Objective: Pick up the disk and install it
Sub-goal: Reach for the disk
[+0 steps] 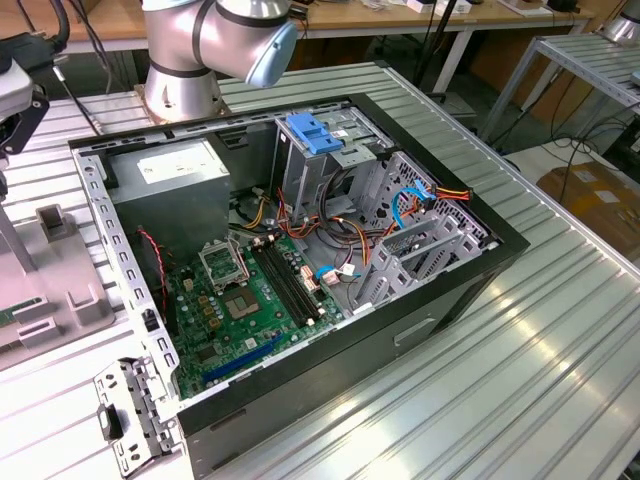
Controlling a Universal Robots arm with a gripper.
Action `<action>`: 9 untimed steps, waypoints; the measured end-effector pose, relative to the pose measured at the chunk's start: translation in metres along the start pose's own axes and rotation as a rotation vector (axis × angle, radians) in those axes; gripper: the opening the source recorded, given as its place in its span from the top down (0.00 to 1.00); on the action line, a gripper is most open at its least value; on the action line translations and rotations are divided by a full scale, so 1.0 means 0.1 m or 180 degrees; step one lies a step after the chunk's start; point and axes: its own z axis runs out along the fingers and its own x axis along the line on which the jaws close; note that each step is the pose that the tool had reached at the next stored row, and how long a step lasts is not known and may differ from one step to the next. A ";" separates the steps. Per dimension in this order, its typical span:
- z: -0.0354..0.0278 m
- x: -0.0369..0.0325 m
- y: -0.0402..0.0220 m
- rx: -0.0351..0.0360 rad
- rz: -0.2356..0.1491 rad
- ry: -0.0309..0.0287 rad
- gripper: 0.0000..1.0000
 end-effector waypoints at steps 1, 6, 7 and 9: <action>0.003 0.024 0.001 0.0000 0.0000 0.0000 0.89; 0.011 0.082 0.020 0.0000 0.0000 0.0000 0.89; 0.012 0.088 0.023 0.0000 0.0000 0.0000 0.89; 0.016 0.115 0.029 0.0000 0.0000 0.0000 0.89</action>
